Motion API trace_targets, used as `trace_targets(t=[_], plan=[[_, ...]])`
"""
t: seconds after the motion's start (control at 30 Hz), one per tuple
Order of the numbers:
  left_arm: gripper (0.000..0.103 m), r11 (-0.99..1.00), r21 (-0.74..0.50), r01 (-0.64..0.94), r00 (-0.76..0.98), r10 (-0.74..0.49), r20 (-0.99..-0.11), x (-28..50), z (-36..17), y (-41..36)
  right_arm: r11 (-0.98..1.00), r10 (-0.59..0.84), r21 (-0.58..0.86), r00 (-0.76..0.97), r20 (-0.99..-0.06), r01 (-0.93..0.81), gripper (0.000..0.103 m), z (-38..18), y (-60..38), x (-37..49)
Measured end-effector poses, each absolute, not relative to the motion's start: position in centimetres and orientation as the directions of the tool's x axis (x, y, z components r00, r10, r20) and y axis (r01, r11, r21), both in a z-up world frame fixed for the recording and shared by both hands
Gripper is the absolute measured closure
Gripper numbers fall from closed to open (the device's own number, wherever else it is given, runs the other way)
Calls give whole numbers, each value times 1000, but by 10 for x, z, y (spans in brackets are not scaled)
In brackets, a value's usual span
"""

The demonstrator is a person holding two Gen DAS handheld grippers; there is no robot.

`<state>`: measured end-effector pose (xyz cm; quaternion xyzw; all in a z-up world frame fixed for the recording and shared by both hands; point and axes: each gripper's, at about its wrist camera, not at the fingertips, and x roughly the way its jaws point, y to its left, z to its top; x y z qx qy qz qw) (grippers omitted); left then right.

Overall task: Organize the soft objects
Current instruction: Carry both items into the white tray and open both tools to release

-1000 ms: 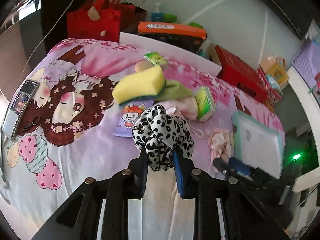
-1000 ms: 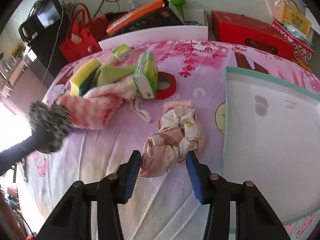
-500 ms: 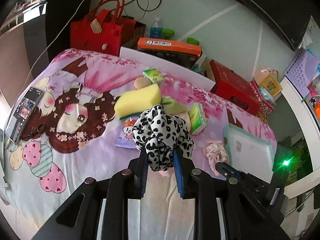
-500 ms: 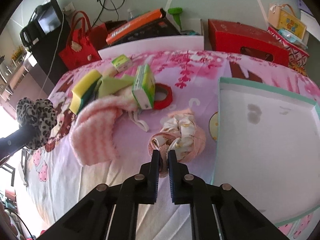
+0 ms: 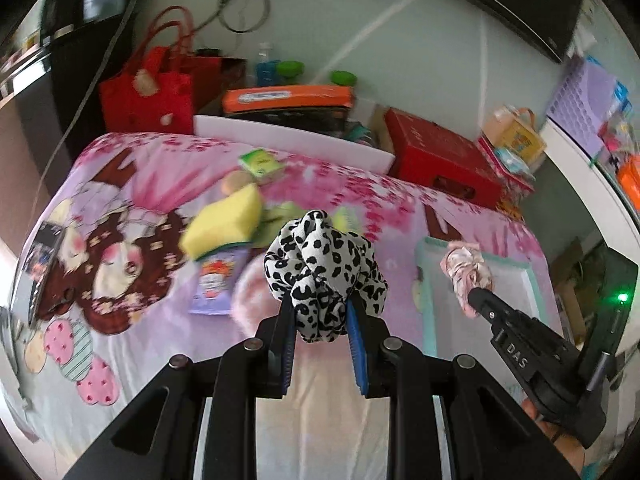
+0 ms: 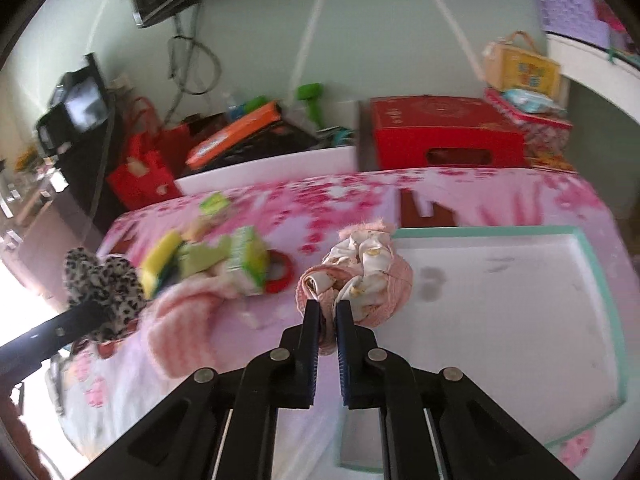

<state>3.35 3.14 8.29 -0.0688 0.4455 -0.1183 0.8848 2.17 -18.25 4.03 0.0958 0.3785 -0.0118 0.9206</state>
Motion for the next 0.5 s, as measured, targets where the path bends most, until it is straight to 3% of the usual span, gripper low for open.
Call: trace_targets(t=[0.5], plan=[[77, 886, -146, 440, 435, -352, -829, 63, 44, -126, 897, -193, 128, 634, -749, 423, 94, 21, -306, -1]])
